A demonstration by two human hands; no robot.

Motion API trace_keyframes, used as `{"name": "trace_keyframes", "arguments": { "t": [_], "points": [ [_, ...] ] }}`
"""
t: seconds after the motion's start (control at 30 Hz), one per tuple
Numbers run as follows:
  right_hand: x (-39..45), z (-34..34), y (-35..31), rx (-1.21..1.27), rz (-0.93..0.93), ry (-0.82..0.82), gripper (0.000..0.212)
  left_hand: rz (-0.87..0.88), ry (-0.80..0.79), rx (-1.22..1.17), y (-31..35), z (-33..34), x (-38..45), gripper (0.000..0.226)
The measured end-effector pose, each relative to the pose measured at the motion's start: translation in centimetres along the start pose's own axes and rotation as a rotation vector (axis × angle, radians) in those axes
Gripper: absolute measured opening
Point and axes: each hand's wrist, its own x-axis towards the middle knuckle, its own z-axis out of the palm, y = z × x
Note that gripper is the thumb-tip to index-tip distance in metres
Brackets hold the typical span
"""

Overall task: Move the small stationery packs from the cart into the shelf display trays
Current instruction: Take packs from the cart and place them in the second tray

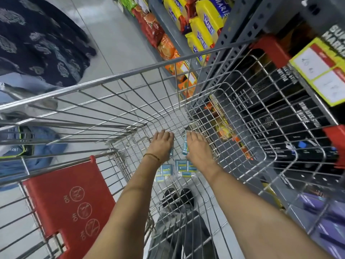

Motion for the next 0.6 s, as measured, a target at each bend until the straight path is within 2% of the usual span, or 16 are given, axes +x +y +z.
{"name": "trace_keyframes", "arguments": {
  "t": [0.2, 0.33, 0.47, 0.6],
  "points": [
    [-2.7, -3.7, 0.3, 0.159, 0.045, -0.004, 0.09, -0.062, -0.001, -0.11, 1.6, -3.7, -1.9, 0.071],
    [-5.4, -8.0, 1.1, 0.191, 0.037, 0.035, 0.082, -0.059, 0.052, -0.104, 2.8, -7.8, -4.4, 0.071],
    [-10.2, -13.7, 2.7, 0.219, 0.051, 0.089, 0.081, -0.004, 0.095, -0.033, 6.0, -13.8, -7.3, 0.08],
    [-16.7, -19.5, 5.1, 0.253, 0.083, 0.157, 0.085, 0.085, 0.136, 0.008, 11.0, -20.5, -10.4, 0.075]
  ]
}}
